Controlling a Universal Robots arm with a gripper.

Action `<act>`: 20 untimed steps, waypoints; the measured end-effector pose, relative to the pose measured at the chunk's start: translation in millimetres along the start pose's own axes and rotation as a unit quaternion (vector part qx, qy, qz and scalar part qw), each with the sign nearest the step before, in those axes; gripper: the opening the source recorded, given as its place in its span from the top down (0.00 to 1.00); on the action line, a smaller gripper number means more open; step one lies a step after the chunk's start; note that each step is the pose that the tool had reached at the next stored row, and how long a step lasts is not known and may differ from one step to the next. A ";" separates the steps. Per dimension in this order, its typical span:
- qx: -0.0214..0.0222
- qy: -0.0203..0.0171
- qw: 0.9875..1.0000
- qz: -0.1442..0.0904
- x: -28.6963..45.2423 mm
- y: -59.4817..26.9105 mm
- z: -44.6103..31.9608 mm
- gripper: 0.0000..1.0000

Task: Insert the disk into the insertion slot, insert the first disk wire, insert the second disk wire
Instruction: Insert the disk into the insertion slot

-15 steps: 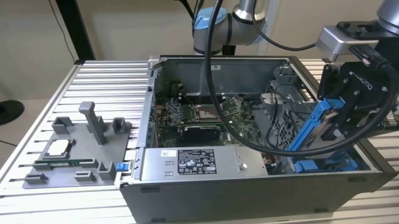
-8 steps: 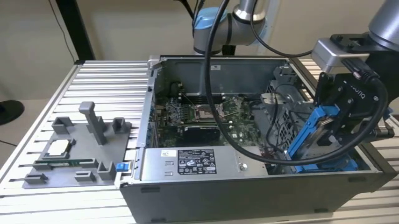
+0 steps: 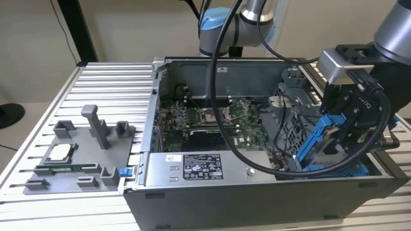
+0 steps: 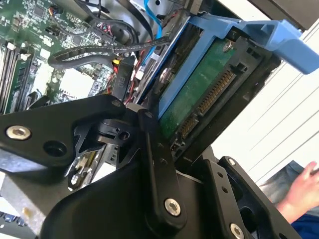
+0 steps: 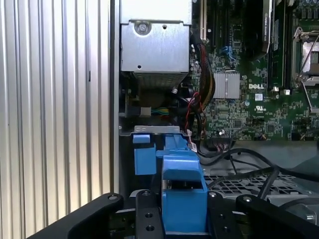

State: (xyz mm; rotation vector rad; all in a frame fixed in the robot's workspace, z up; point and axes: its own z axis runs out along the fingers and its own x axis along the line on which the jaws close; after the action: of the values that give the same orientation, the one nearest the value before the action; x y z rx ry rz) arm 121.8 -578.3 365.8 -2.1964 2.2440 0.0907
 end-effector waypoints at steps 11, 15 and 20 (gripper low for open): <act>0.000 0.000 1.000 0.000 -0.1 -0.1 0.4 1.00; 0.000 0.000 1.000 0.000 0.0 -0.1 0.3 0.00; 0.000 0.000 1.000 0.000 0.1 0.0 -0.1 0.00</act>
State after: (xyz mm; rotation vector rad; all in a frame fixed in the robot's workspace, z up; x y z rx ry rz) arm 121.9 -578.4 365.9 -2.1965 2.2439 0.0909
